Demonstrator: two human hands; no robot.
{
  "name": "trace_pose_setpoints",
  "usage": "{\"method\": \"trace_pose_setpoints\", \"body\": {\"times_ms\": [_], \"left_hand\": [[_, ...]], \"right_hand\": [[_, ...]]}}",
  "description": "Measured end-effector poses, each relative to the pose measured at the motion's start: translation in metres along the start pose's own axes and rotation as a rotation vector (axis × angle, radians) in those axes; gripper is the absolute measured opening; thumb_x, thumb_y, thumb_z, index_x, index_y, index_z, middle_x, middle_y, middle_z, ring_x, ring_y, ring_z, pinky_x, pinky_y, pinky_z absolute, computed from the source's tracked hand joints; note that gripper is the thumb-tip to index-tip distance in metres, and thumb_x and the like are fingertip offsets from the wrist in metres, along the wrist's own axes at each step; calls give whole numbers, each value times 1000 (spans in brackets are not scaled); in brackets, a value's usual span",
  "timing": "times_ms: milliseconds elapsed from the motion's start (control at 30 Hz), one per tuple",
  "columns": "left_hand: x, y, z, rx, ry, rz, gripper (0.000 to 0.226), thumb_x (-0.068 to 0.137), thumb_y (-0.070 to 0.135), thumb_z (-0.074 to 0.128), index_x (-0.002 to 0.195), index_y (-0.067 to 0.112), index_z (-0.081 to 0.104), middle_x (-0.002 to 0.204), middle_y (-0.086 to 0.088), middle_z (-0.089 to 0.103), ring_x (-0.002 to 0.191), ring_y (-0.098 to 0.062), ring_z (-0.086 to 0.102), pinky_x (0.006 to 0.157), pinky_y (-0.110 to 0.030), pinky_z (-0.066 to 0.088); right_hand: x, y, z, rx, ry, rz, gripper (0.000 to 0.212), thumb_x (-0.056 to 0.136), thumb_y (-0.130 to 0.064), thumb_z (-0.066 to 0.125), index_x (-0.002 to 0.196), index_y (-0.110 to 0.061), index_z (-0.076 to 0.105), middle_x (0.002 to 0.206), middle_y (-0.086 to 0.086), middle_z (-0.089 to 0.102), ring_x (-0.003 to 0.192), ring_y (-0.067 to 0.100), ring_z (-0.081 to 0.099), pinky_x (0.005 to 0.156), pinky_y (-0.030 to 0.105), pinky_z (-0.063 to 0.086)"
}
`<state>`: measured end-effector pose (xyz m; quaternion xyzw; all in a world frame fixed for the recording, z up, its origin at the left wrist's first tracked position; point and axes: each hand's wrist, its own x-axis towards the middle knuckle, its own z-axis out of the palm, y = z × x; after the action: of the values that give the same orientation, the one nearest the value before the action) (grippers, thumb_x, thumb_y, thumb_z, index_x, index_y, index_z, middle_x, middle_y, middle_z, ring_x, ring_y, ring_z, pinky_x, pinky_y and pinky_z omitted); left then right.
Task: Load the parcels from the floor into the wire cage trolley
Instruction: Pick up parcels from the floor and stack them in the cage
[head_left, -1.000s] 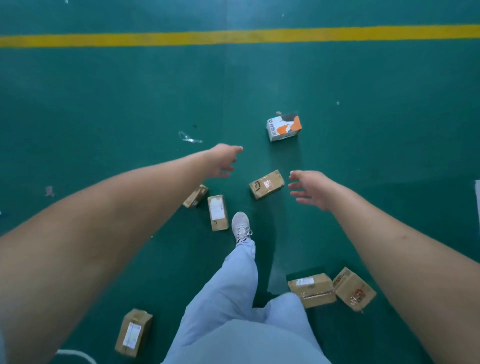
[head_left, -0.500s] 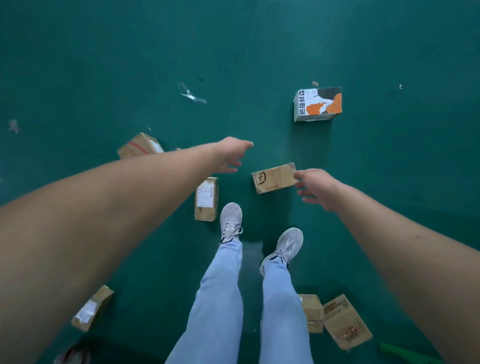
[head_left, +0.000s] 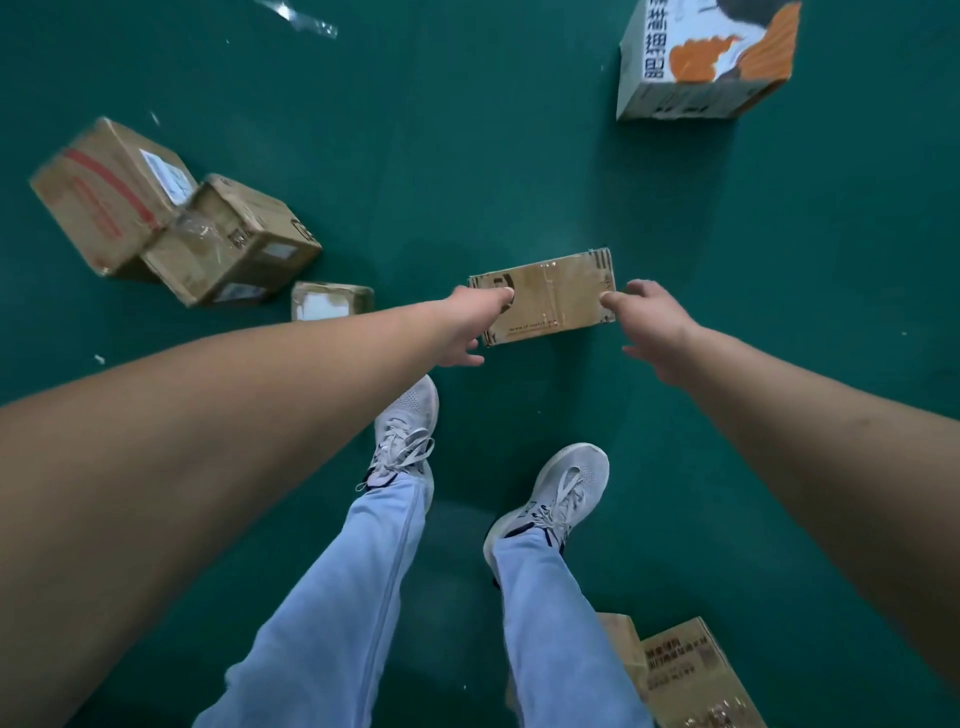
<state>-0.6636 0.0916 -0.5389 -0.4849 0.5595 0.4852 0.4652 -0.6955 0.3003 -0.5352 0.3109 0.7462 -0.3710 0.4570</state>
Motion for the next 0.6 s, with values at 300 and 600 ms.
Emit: {"method": "trace_pose_setpoints", "body": {"times_ms": [300, 600], "left_hand": [[31, 1, -5, -157, -44, -33, 74, 88, 68, 62, 148, 31, 36, 161, 5, 33, 139, -46, 40, 105, -54, 50], [-153, 64, -53, -280, -43, 147, 60, 94, 61, 62, 132, 22, 37, 119, -6, 57, 90, -24, 62, 55, -45, 60]], "right_hand": [[23, 4, 36, 275, -40, 57, 83, 78, -69, 69, 137, -26, 30, 144, 0, 42, 121, 27, 56, 95, 49, 56], [-140, -87, -22, 677, -76, 156, 61, 82, -63, 71, 127, -26, 54, 124, 5, 61, 108, 25, 63, 85, 49, 61]]}}
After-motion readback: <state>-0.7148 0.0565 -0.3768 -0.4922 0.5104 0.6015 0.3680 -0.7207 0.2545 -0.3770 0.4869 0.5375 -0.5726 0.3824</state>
